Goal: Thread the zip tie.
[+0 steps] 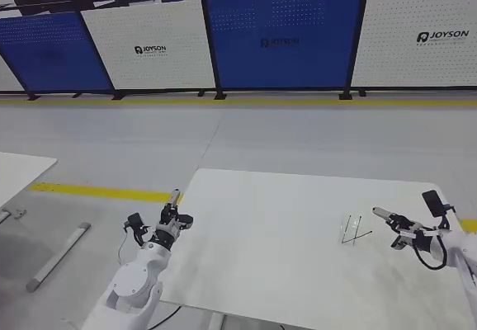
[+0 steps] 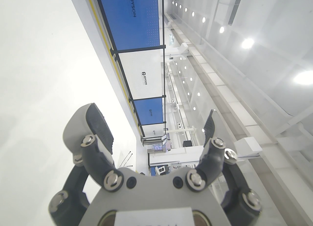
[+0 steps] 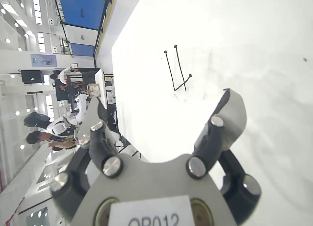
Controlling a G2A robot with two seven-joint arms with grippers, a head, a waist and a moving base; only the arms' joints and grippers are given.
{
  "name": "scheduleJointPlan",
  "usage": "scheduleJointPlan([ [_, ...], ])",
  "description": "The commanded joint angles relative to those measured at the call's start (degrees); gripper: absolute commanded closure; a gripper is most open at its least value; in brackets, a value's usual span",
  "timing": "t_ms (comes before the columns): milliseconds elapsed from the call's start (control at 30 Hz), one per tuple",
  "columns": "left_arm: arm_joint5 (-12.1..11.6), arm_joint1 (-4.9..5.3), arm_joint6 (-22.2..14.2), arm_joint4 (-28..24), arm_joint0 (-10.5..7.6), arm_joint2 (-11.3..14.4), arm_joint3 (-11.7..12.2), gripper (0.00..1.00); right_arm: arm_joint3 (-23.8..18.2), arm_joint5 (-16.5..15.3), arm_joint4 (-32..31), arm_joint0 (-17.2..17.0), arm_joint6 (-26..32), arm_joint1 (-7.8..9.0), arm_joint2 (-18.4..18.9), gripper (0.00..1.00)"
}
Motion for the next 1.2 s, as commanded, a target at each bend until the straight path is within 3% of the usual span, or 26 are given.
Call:
scheduleJointPlan([
  [0,0.0,0.0,0.0,0.0,0.0,0.0,0.0,0.0,0.0,0.0,0.0,0.0,0.0,0.0,0.0,0.0],
  [200,0.0,0.0,0.0,0.0,0.0,0.0,0.0,0.0,-0.8,-1.1,1.5,1.3,2.2,0.09,0.2,0.0],
  [300,0.0,0.0,0.0,0.0,0.0,0.0,0.0,0.0,-0.3,-0.2,-2.8,3.8,6.1,0.39,-2.0,0.0],
  [400,0.0,0.0,0.0,0.0,0.0,0.0,0.0,0.0,4.0,0.7,-6.0,7.7,12.8,0.24,-6.5,0.0],
  [467,0.0,0.0,0.0,0.0,0.0,0.0,0.0,0.0,6.8,0.7,-8.2,10.8,13.8,-0.21,-9.6,0.0],
  [600,0.0,0.0,0.0,0.0,0.0,0.0,0.0,0.0,10.4,0.5,-9.4,13.6,12.7,-0.84,-12.7,0.0],
  [900,0.0,0.0,0.0,0.0,0.0,0.0,0.0,0.0,10.4,0.5,-9.4,13.6,12.7,-0.84,-12.7,0.0],
  [1033,0.0,0.0,0.0,0.0,0.0,0.0,0.0,0.0,12.1,-1.8,-5.9,13.2,10.0,-0.63,-10.1,0.0],
  [1167,0.0,0.0,0.0,0.0,0.0,0.0,0.0,0.0,14.0,-2.4,-5.1,13.7,10.2,-0.63,-10.3,0.0],
])
